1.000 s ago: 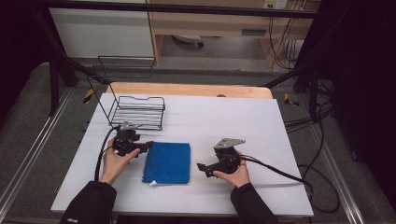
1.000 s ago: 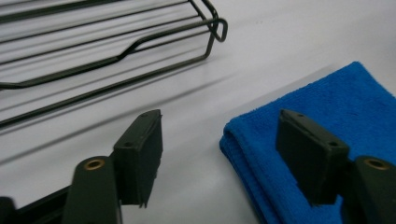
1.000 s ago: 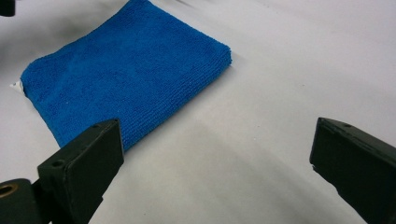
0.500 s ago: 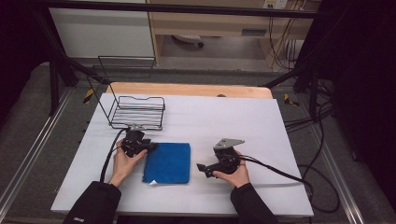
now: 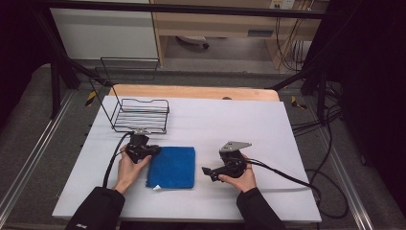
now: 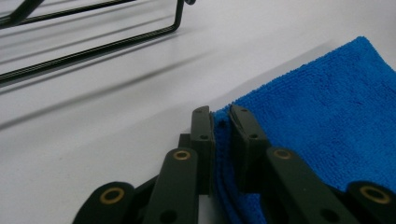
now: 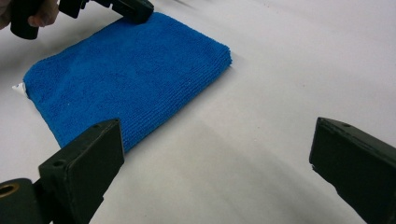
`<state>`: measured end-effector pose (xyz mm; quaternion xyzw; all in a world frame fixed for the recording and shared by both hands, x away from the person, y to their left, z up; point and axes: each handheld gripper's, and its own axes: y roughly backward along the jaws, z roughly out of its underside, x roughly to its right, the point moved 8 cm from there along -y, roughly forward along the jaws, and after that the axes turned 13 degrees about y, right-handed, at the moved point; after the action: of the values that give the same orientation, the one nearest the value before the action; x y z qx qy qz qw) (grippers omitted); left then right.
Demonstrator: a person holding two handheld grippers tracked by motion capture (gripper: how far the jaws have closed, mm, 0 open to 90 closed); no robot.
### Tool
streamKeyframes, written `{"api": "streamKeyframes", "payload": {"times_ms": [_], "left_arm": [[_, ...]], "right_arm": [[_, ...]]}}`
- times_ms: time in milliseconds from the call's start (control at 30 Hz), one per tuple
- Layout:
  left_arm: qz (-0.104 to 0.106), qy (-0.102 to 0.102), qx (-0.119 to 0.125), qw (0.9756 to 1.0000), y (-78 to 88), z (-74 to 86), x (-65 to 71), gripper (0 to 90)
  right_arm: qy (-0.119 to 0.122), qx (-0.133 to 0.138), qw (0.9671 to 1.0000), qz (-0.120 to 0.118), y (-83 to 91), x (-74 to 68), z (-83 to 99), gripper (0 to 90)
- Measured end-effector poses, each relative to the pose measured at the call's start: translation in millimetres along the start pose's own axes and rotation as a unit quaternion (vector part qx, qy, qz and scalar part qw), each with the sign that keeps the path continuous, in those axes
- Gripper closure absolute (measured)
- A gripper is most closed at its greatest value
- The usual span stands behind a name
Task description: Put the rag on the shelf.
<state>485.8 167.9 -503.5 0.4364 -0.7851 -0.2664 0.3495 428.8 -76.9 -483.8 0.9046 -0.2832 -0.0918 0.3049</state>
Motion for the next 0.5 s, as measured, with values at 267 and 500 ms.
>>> {"api": "streamKeyframes", "payload": {"times_ms": [267, 500], "left_arm": [[0.001, -0.008, 0.003, 1.0000, -0.9, 0.8, 0.7, 82.6], [-0.004, -0.017, 0.009, 0.9998, -0.9, 1.9, 0.9, 82.6]], "right_arm": [[-0.002, 0.012, 0.9998, 0.013, -5.7, 4.3, -8.6, 1.3], [-0.006, 0.014, 0.9995, 0.027, -18.4, 6.0, -27.2, 4.4]]}}
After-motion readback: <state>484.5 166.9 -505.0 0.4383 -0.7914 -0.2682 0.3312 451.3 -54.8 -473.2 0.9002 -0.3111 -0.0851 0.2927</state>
